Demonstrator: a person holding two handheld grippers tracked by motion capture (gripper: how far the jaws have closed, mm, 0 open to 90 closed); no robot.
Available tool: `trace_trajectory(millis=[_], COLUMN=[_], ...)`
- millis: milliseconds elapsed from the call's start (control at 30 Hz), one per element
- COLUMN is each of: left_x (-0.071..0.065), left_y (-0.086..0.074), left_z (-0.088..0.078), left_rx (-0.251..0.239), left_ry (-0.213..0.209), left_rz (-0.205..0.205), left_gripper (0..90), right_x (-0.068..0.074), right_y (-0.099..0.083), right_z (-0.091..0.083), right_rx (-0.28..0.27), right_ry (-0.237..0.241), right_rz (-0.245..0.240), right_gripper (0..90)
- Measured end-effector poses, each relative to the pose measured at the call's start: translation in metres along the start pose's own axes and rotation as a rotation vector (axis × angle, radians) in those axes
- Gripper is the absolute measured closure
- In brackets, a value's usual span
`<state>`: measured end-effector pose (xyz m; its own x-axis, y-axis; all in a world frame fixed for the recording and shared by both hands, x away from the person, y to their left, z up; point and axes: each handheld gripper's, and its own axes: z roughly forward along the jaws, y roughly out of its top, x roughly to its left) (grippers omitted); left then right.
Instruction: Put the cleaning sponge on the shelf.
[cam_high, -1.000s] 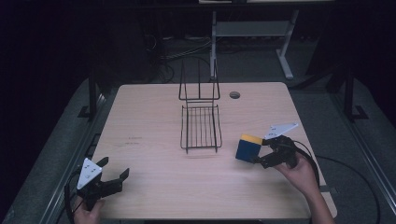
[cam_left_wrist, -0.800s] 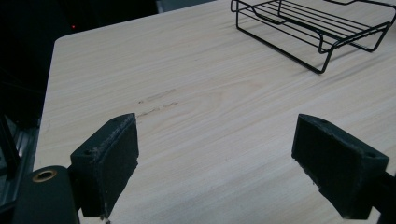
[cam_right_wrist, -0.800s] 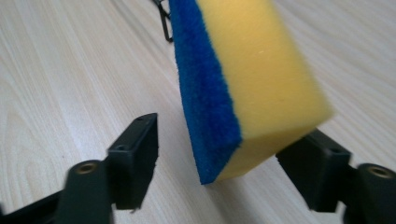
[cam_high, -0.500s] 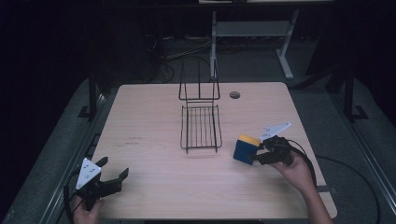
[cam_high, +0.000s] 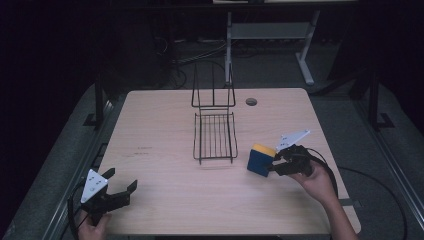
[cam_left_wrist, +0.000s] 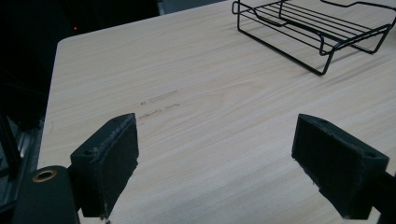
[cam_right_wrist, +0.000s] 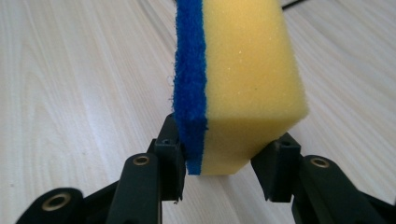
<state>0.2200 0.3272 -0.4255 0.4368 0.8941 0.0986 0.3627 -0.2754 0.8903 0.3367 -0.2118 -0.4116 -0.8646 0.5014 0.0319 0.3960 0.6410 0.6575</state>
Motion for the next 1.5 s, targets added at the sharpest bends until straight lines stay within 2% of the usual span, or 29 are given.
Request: trace_trajectory(millis=[333,533,800,1100,1500], left_x=[0.000,0.000,-0.001,-0.001,-0.001], left_y=[0.000,0.000,0.000,0.000,0.001], left_z=[0.000,0.000,0.000,0.000,0.000], left_rx=[-0.006,-0.003,-0.006,-0.006,-0.005], left_ry=[-0.002,-0.004,-0.004,-0.007,-0.006], left_rz=[-0.002,-0.003,-0.006,-0.002,-0.003], left_gripper=[14.1,14.1,14.1,14.1,14.1], right_x=[0.009,0.012,0.013,0.013,0.014], right_y=[0.017,0.022,0.030,0.033,0.046], right_z=[-0.002,-0.002,-0.005,-0.003,-0.003], right_rx=[0.009,0.004,-0.002,-0.002,-0.001], right_ry=[0.034,0.058,0.066,0.079,0.075], right_rz=[-0.066,-0.079,-0.103,-0.103,-0.130], right_gripper=[57.3,57.3,57.2,57.2,57.2])
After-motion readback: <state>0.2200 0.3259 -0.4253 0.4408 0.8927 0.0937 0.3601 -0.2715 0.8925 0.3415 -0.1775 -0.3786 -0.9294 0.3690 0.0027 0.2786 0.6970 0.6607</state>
